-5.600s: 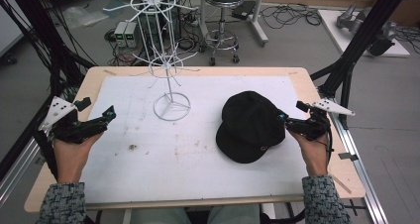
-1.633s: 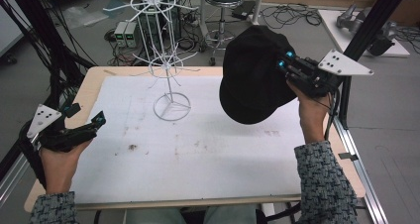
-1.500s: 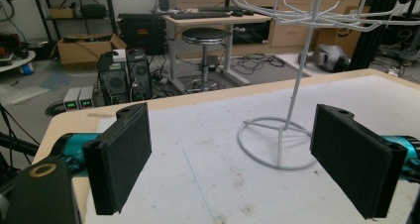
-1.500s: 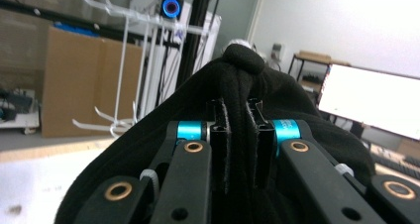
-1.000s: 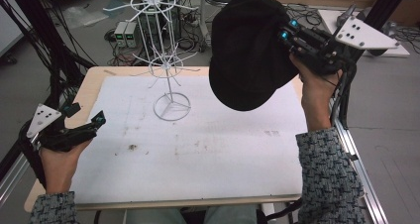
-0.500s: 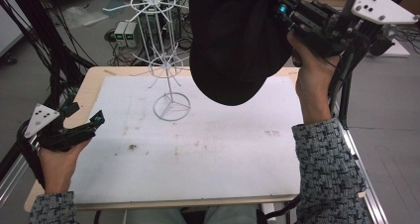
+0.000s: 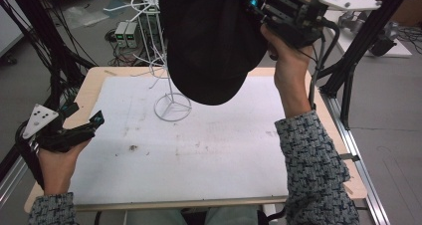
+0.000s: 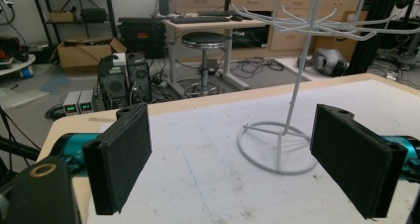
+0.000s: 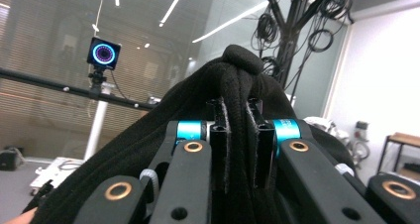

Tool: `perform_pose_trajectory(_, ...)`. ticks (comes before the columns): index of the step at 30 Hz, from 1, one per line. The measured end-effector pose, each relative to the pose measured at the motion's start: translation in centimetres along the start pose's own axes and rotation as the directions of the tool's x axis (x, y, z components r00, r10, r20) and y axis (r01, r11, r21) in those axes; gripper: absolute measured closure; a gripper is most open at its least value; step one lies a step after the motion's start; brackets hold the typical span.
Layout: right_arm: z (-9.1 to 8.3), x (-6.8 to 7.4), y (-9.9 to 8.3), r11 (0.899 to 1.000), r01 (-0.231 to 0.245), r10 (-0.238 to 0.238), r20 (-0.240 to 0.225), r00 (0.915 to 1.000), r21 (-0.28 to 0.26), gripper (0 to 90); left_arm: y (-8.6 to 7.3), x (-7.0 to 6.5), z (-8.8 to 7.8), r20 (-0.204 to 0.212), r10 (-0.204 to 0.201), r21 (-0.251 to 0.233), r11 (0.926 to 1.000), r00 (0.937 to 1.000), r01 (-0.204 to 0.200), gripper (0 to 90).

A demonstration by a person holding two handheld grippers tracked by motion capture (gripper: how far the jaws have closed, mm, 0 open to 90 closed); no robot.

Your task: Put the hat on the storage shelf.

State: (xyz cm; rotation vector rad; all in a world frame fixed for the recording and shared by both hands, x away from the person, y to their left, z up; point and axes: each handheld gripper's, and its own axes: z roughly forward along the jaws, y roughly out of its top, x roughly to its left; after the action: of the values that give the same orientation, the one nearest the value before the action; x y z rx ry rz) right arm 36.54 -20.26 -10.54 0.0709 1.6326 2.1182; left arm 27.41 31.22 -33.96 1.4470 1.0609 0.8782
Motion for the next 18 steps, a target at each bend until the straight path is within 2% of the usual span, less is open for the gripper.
perform_pose_trajectory(2,1.0,-0.2,-0.9,1.000,-0.027,0.027,-0.010,0.9996,0.005,83.4,0.0,0.1,0.0,-0.002,0.000,0.003,1.0000,1.0000,0.000,16.3)
perform_pose_trajectory(8,2.5,-0.5,-2.4,0.998,-0.055,0.056,-0.017,0.9983,0.041,83.3,-0.1,0.1,0.1,-0.001,-0.002,0.005,1.0000,1.0000,0.002,16.3)
perform_pose_trajectory(10,2.9,-0.6,-2.8,0.997,-0.050,0.051,-0.012,0.9986,0.061,83.3,-0.1,0.1,0.1,-0.001,-0.002,0.004,1.0000,1.0000,0.002,16.3)
perform_pose_trajectory(18,3.7,-0.9,-4.7,0.990,-0.091,0.092,-0.002,0.9958,0.111,82.6,-0.1,0.1,0.0,-0.001,0.000,0.004,1.0000,1.0000,0.000,16.3)
